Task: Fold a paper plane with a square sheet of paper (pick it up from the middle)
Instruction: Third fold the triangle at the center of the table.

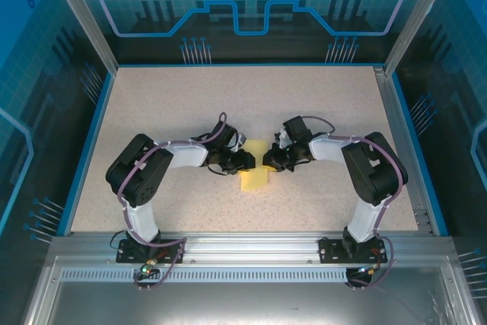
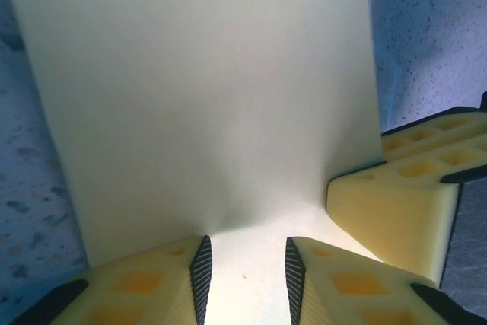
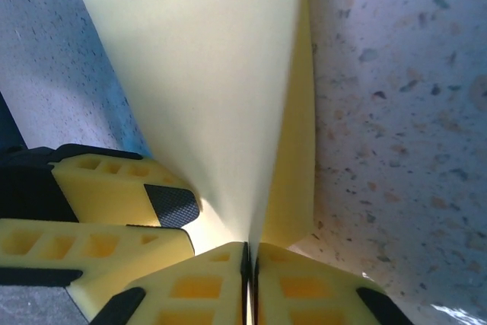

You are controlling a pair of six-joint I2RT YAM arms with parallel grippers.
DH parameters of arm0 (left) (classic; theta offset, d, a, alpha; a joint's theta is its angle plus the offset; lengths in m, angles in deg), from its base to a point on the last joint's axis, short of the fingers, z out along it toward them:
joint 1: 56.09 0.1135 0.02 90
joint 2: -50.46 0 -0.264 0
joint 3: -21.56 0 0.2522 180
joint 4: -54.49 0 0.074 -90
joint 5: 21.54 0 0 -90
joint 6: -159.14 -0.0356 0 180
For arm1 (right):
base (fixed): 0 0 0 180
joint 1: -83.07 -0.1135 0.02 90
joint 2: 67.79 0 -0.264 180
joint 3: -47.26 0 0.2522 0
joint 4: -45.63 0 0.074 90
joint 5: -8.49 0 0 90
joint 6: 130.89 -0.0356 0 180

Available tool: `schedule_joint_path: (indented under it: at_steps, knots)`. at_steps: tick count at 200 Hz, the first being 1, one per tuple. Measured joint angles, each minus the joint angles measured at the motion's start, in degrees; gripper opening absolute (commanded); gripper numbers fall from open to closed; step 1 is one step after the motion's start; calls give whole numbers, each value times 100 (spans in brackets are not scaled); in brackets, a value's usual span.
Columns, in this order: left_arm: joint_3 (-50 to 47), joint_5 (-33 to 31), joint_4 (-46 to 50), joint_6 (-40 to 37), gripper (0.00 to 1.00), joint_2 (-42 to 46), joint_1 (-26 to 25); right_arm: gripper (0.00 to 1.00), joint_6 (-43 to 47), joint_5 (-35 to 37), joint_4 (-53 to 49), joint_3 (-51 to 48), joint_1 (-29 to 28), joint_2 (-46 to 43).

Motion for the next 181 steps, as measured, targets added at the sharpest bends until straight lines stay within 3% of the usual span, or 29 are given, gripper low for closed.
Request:
schedule_joint_path:
  at_steps: [46,92,128,181]
  knots:
    - [-208,-437,192,-507,51,973,-199,8,0,-13,-142,107,4,0]
    - [-507,-1432,389,-1279,53,1923,-1252,8,0,-39,-238,125,4,0]
    - [-601,-2367,651,-1729,54,2000,-1978,8,-2,-98,-273,166,4,20]
    - [-505,-3442,850,-2184,58,1585,-2592,8,0,-122,-295,184,7,26]
